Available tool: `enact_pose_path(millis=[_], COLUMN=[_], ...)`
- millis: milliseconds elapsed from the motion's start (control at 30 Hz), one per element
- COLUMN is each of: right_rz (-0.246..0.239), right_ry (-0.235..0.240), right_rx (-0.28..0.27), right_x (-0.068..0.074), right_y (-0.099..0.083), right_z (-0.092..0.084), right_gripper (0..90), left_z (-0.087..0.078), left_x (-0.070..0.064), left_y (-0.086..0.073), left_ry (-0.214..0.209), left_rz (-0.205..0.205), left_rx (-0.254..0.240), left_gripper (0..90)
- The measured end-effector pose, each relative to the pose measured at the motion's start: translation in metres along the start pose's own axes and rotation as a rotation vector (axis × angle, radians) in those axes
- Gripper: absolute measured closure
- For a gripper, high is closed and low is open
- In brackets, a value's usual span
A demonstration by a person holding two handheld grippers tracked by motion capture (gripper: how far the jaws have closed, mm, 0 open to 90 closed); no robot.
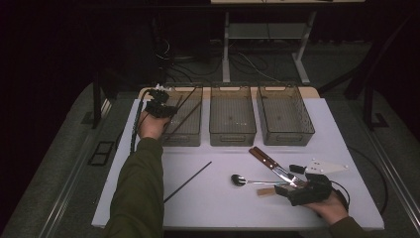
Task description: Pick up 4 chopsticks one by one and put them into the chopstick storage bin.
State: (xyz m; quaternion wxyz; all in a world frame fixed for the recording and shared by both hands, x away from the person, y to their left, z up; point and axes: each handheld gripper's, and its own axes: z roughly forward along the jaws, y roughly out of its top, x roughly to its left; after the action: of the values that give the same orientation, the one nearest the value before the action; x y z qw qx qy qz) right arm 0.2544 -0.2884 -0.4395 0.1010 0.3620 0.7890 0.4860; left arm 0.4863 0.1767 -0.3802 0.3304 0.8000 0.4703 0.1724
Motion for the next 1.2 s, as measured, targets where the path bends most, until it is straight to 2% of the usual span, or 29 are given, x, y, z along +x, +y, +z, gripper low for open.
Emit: enact_pose_path(millis=[67,133,167,233,333,533,633,867,1200], right_rz=[0.003,0.003,0.003,0.003,0.003,-0.002,-0.004,-0.005,-0.005], right_ry=[0.001,0.002,0.001,0.002,0.000,-0.002,-0.002,-0.004,-0.007], right_rx=[0.000,0.000,0.000,-0.002,0.000,0.001,0.002,0.003,0.008], right_x=[0.000,0.000,0.000,0.000,0.000,0.001,0.000,0.001,0.001], right_y=[0.000,0.000,0.000,0.000,0.000,0.000,0.000,0.000,0.000], right_z=[0.000,0.000,0.000,0.000,0.000,0.000,0.000,0.000,0.001], right_gripper=[0.5,0.5,0.5,0.5,0.5,0.5,0.5,0.5,0.5], left_z=[0.003,0.002,0.002,0.000,-0.003,-0.015,-0.024,-0.043,-0.064], left_x=[0.000,-0.001,-0.001,-0.004,-0.008,-0.015,-0.017,-0.023,-0.039], left_y=[-0.001,0.000,0.000,0.001,0.003,0.005,0.004,-0.003,-0.019], left_ry=[0.027,0.032,0.032,0.023,0.003,-0.012,-0.041,-0.068,-0.130], left_rz=[-0.009,-0.017,-0.010,0.007,0.023,0.066,0.062,0.108,0.139], left_rx=[0.011,-0.006,-0.006,-0.014,-0.032,-0.052,-0.072,-0.080,-0.113], left_gripper=[84.6,71.3,69.1,63.6,58.8,50.5,47.6,43.7,36.5])
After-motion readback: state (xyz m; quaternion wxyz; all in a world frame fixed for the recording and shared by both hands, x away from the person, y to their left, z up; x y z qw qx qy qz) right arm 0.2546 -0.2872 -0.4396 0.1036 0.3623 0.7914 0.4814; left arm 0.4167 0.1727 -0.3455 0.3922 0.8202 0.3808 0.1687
